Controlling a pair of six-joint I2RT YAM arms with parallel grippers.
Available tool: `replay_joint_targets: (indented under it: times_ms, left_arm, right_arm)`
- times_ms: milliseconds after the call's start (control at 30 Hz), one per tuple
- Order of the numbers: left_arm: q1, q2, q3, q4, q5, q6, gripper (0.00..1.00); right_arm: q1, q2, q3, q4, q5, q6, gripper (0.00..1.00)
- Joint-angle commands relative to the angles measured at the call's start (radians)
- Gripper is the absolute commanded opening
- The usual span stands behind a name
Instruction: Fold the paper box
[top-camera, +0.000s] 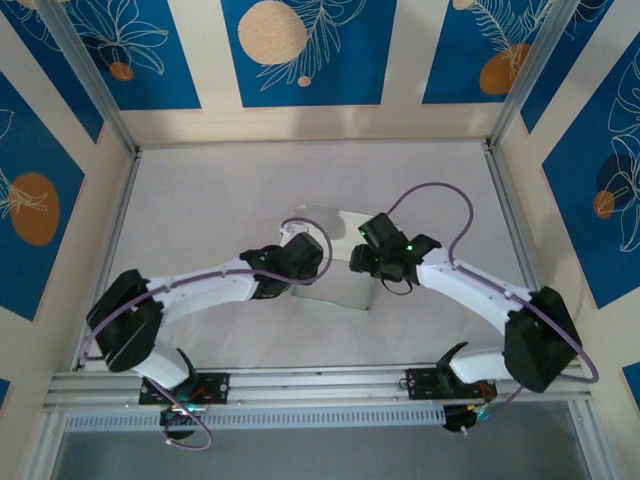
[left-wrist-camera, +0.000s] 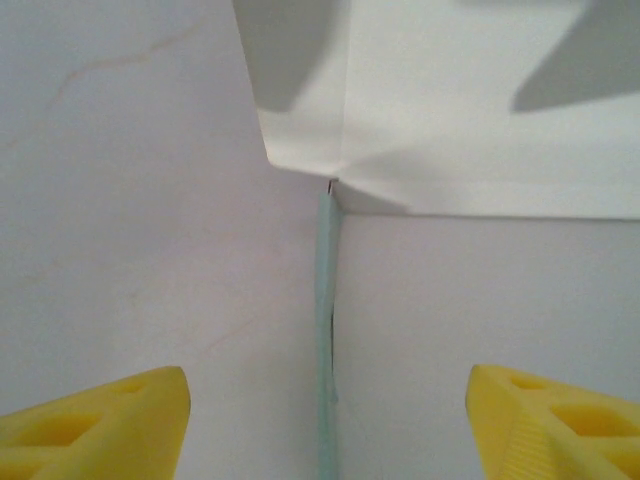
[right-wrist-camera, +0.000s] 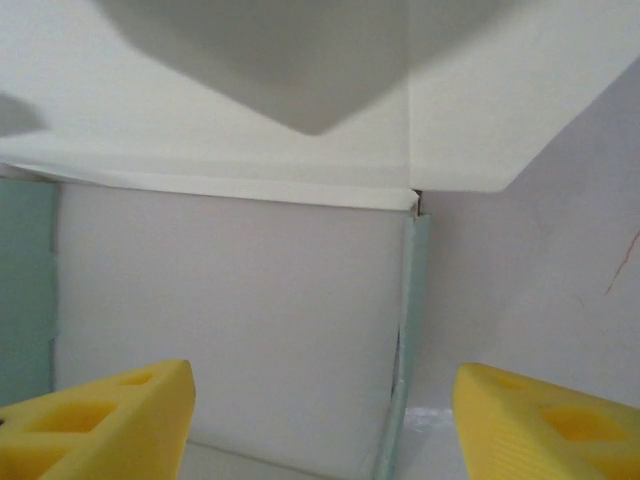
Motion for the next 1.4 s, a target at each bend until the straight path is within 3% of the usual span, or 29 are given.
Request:
replay_joint_targets:
  times_ms: [0,200,433,567,667,733,833,967,1200,1367]
  left_arm:
    - [0.012,-0.092,-0.035,0.052,0.001,0.069,0.73]
    - [0.025,-0.261,-0.087,0.035,-0.029,0.12,0.73]
    - [0.07,-0.358,-0.095,0.021,0.004,0.217,0.81]
    - [0.121,-0.422,-0.124,0.089,0.125,0.332,0.82]
    - [0.218,-0.423,-0.131,0.158,0.24,0.403,0.82]
    - [0.28,-0.406,-0.138,0.23,0.278,0.476,0.82]
    - [0.354,-0.387,-0.216,0.432,0.504,0.66,0.84]
    - [0.424,-0.251,-0.147,0.431,0.719,0.763,0.86]
    - [0.49,-0.114,-0.122,0.582,0.858,0.75,0.86]
    - [0.489,-0.025,-0.084,0.644,0.884,0.722,0.84]
  right_arm:
    - [-0.008,-0.113,0.018,-0.02,-0.023,-0.098,0.69]
    - [-0.008,-0.232,0.106,-0.099,-0.062,-0.263,0.62]
    - [-0.013,-0.12,0.316,-0.212,-0.014,-0.586,0.64]
    - [-0.032,-0.011,0.398,-0.258,0.147,-0.723,0.73]
    - [-0.112,-0.017,0.368,-0.232,0.061,-0.689,0.78]
    - [-0.153,-0.058,0.305,-0.157,0.026,-0.664,1.0]
    - [-0.184,-0.11,0.222,-0.065,-0.02,-0.694,0.99]
    - [-0.235,-0.181,0.112,0.041,-0.156,-0.745,0.98]
    - [-0.282,-0.131,0.085,0.033,-0.261,-0.792,0.94]
    - [-0.285,-0.05,0.112,0.036,-0.269,-0.799,0.89]
